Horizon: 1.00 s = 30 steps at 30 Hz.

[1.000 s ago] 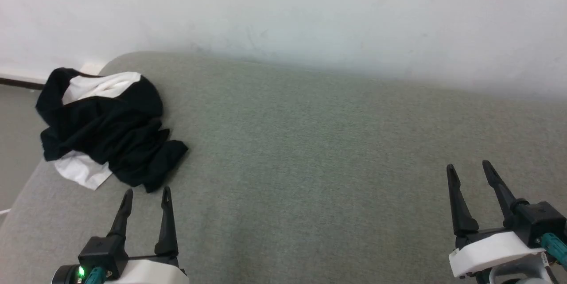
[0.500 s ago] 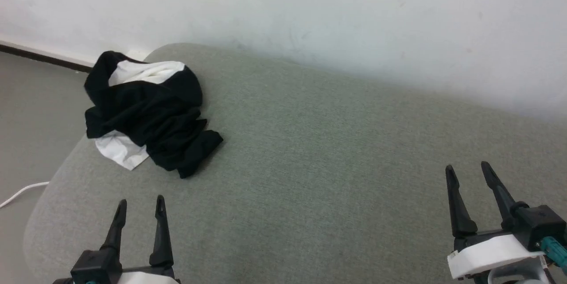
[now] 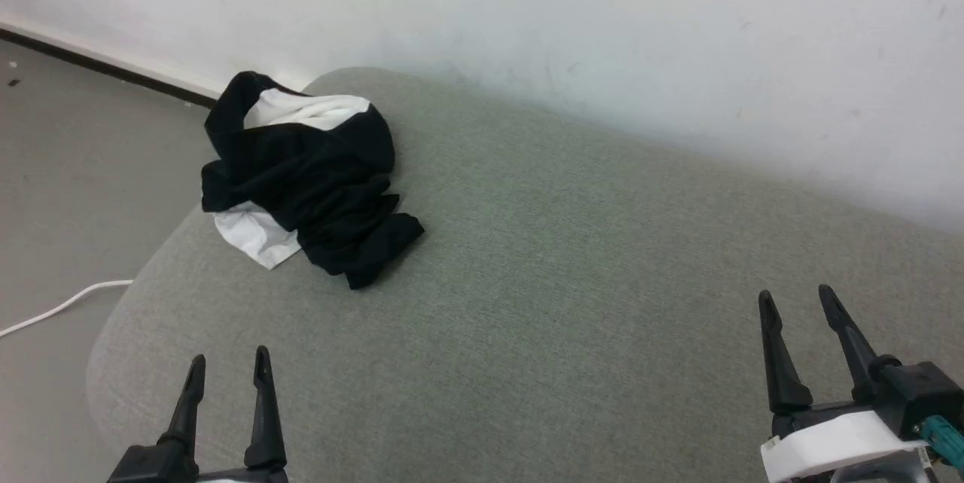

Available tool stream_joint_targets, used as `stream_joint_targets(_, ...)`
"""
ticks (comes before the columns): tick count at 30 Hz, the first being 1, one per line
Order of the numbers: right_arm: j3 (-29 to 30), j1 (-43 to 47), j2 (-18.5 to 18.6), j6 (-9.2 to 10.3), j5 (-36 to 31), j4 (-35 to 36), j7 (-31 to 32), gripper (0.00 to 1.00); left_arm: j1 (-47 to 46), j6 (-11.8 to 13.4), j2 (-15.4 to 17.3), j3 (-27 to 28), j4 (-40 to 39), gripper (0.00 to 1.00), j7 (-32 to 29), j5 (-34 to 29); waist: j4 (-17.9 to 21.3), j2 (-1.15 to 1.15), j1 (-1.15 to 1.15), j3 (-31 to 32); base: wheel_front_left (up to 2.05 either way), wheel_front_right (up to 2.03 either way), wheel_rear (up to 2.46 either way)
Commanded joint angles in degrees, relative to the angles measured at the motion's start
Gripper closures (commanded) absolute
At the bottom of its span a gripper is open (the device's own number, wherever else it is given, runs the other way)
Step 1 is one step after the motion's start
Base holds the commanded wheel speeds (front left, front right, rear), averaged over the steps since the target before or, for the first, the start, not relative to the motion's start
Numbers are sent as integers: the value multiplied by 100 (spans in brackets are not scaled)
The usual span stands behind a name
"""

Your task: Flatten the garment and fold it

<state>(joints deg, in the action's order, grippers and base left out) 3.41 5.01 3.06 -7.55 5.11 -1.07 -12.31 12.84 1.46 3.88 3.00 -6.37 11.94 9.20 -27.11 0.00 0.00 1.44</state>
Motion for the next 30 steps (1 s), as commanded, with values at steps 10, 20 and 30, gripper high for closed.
stream_joint_targets(10, 34, 104, -17, 6, 81, -57, -172, 0, 186, 75, 71, 38, -84, 0, 161, 143, -351, 0, 0, 31, 0, 0, 0)
stream_joint_targets(20, 32, 132, -18, 6, 127, -100, -269, 0, 291, 108, 121, 31, -128, 0, 258, 232, -554, 0, 0, 70, 0, 0, 0)
stream_joint_targets(30, 28, 154, -18, 6, 145, -99, -269, 0, 302, 118, 171, 0, -158, 0, 245, 248, -528, 0, 0, 78, 0, 0, 0)
